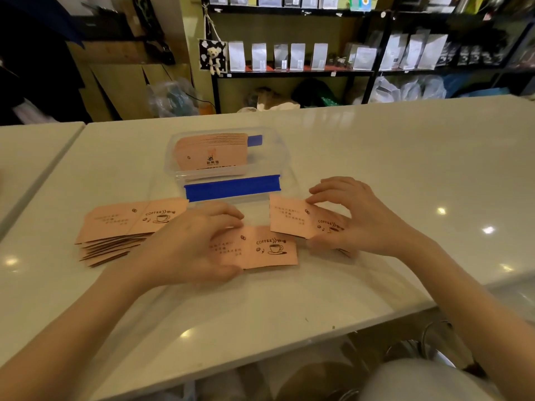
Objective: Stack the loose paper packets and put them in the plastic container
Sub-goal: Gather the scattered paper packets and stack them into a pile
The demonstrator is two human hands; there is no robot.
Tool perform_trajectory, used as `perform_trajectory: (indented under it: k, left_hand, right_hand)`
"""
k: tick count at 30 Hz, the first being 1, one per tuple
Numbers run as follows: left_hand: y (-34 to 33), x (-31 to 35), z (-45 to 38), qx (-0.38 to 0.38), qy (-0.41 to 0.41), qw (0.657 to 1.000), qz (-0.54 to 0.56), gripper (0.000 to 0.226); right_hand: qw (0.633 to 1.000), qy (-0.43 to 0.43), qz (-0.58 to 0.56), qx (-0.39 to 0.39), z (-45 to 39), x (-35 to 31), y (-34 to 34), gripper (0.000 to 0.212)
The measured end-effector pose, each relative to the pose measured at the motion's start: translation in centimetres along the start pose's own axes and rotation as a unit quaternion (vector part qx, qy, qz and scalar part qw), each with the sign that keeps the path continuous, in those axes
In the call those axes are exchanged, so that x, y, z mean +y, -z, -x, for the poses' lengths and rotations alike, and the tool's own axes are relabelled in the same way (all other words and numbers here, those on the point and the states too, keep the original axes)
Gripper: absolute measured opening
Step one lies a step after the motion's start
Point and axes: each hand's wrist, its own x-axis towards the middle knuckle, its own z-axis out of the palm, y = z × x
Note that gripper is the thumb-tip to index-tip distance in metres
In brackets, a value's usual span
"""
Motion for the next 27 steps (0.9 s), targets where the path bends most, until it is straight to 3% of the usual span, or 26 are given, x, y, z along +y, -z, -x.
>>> perform_trajectory:
  k: [8, 12, 21, 27]
  left_hand:
    - [3.9, -2.3, 1.4, 0.136, 0.060, 0.989, 0.008, 0.074]
    - [5.6, -4.9, 3.3, 0.161, 0.102, 0.982, -0.014, 0.076]
    - [6.1, -8.9, 7.0, 0.107, 0.198, 0.974, 0.020, 0.079]
    - [4.9, -10.5, 7.9, 0.083, 0.233, 0.961, 0.125, 0.063]
  right_hand:
    - [0.990, 0.055, -0.102, 0.076, -3.5, -4.9, 0.5, 0.062]
    - [0.983, 0.098, -0.119, 0.097, -6.1, -6.6, 0.1, 0.058]
    - [0.982, 0.161, -0.074, 0.063, -11.3, -12.4, -2.7, 0.066]
    - [0.983, 0.178, -0.043, 0.008, -13.2, -15.0, -5.6, 0.063]
